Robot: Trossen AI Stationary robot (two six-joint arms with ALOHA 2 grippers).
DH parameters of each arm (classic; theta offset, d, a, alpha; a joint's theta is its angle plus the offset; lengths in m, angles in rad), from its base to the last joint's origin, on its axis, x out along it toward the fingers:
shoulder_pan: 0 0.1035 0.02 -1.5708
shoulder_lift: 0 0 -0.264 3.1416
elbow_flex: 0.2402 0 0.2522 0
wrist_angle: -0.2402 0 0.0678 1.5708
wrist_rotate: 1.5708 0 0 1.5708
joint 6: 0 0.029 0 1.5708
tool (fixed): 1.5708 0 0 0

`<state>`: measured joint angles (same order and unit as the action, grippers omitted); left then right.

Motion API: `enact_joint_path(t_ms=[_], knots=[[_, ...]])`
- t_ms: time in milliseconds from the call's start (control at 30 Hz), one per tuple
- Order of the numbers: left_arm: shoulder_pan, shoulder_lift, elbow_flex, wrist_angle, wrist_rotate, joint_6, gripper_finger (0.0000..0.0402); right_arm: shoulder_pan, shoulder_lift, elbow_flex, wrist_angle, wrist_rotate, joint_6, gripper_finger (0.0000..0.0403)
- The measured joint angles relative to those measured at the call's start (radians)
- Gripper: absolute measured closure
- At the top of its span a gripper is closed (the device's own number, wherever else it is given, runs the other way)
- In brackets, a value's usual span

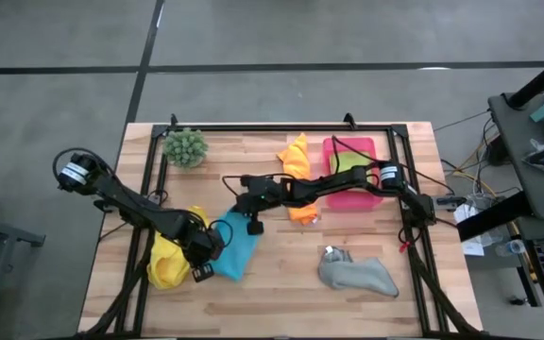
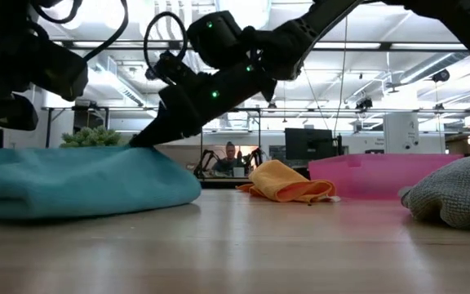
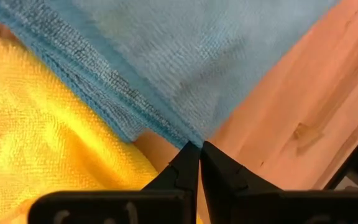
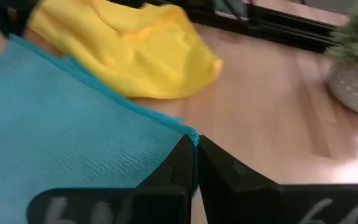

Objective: Fold microfiber towels
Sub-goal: Fold the blue microfiber cloth

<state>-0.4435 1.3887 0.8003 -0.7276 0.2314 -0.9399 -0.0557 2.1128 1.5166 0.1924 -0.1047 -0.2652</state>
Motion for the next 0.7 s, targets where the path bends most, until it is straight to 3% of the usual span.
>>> enact_joint_path(t_ms=[333, 700], knots=[[0.0, 0.0, -0.025, -0.131, -0.005, -0.073, 0.0402, -0.002, 0.033, 0.0, 0.022, 0.002, 0.007, 0.0394], [0.003, 0.001, -0.067, -0.124, -0.122, -0.075, 0.0402, -0.002, 0.049, 0.0, 0.048, 0.071, 0.019, 0.0394]])
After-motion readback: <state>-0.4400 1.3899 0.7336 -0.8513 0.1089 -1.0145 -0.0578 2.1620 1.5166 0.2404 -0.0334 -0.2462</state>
